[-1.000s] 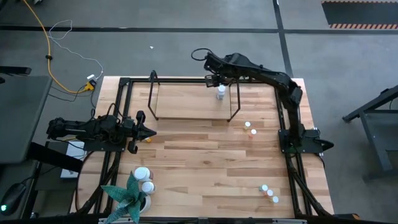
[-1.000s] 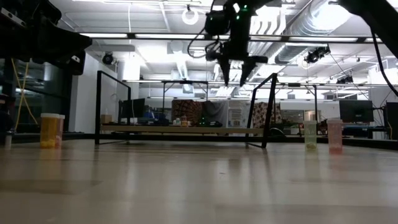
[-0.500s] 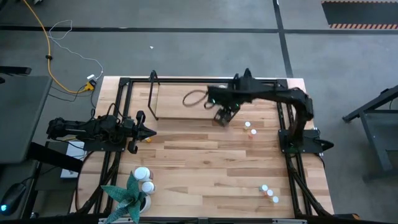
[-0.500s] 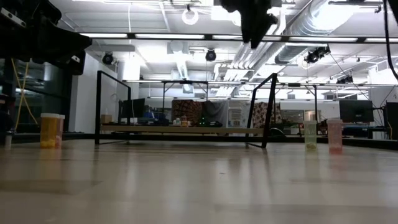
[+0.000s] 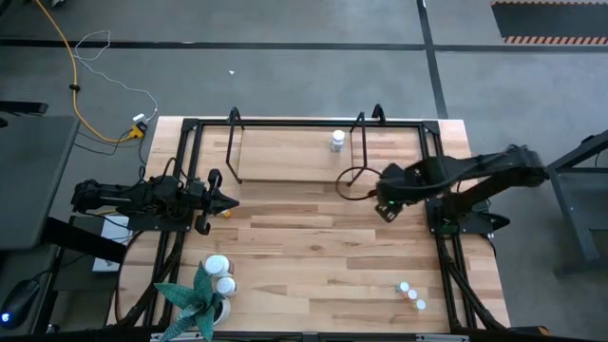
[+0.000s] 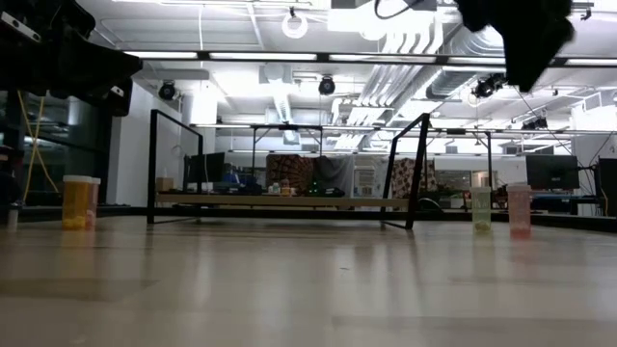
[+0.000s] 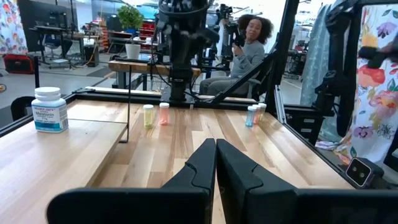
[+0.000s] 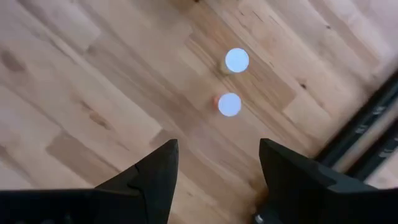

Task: Pick and place medicine bottles onto shelf by color
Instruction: Put the top right pink pill bottle on the shelf

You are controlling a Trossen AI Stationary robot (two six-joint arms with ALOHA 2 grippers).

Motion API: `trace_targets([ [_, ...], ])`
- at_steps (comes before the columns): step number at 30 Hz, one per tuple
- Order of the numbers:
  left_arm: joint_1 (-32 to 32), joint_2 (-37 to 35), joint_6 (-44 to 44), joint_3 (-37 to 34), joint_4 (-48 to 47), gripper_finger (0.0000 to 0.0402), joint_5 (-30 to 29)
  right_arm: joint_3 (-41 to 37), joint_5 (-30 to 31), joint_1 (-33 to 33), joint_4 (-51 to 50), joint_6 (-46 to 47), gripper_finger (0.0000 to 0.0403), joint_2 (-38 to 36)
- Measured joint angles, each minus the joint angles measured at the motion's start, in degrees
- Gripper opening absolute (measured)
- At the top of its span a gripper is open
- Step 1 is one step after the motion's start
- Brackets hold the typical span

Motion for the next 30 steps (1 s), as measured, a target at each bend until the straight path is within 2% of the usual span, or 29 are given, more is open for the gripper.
trace_targets([
  [5,0.0,0.0,0.0,0.0,0.0,0.0003,0.0,-10.8,2.0,0.5,11.1,0.0,0.0215,-7.9],
  [10,0.0,0.0,0.0,0.0,0.0,0.0003,0.0,-16.1,2.0,0.5,18.2,-2.0,0.0215,-11.6],
  [22,0.0,0.0,0.0,0.0,0.0,0.0003,0.0,-17.0,2.0,0.5,26.4,-11.8,0.0215,-11.9],
  [30,0.0,0.0,0.0,0.0,0.0,0.0003,0.0,-17.0,1.6,0.5,27.4,-14.9,0.0215,-11.9],
])
